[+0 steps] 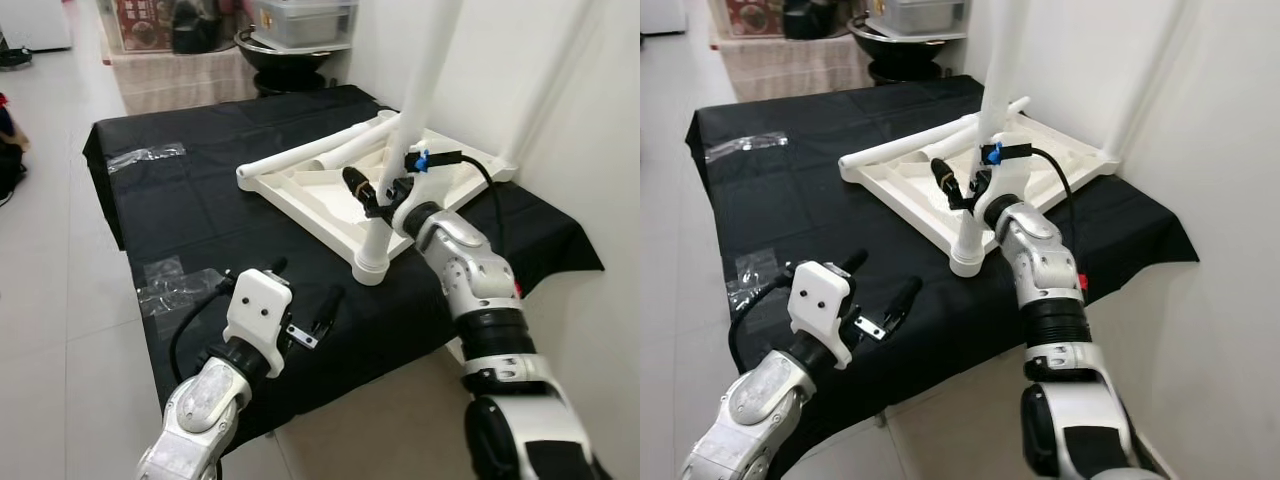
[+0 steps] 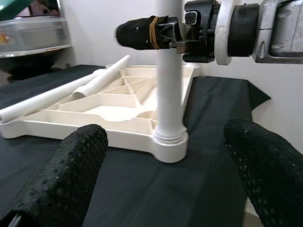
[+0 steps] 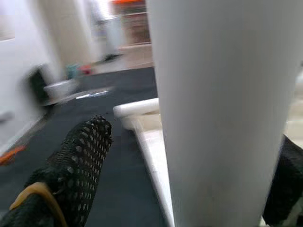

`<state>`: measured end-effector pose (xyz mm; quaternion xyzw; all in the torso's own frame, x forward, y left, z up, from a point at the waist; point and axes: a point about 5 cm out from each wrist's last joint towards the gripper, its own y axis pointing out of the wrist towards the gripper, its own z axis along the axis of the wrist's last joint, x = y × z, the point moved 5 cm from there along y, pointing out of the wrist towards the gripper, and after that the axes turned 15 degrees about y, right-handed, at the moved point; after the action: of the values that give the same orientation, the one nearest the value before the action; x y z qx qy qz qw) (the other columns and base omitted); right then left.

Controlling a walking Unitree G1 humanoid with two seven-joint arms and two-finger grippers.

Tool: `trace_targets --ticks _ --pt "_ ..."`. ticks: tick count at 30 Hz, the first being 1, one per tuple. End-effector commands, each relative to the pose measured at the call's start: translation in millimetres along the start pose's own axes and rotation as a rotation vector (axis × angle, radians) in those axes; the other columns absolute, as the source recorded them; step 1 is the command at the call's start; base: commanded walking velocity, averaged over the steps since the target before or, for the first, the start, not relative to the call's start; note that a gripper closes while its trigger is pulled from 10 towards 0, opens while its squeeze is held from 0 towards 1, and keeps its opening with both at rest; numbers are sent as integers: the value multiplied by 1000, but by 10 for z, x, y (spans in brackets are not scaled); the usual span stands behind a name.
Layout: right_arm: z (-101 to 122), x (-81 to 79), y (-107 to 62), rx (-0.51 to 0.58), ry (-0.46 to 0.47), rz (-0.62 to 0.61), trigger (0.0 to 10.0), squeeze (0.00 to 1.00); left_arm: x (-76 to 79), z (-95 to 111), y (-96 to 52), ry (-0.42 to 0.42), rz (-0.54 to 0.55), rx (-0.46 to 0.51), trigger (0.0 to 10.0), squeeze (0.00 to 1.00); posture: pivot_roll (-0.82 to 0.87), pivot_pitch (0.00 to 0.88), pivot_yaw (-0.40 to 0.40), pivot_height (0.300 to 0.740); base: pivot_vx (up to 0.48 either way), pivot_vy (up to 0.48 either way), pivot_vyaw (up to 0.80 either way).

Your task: Building children table

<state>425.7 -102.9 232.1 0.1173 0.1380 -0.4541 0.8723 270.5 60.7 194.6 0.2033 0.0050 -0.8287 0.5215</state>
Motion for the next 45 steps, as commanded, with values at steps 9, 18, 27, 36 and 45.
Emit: trace_targets --ticks 9,18,27,36,45 --pt "-291 -582 128 -177 75 473 10000 0 -7 -17 -12 -3 8 -11 10000 0 37 36 -96 740 0 0 0" --pt "-428 -825 465 -197 -8 397 10000 0 6 -19 -47 -6 10 -18 10000 0 42 42 -105 740 0 0 0" --pt "-298 -639 538 -67 8 213 0 0 6 -25 -51 -8 16 -22 10000 0 41 40 -110 740 0 0 0" --pt "33 26 289 182 -92 -364 0 0 34 -37 -35 -10 11 -19 10000 0 25 25 -101 740 0 0 0" --pt "141 51 -209 321 -166 -700 0 0 33 -29 -15 -6 5 -12 10000 0 23 19 -98 740 0 0 0"
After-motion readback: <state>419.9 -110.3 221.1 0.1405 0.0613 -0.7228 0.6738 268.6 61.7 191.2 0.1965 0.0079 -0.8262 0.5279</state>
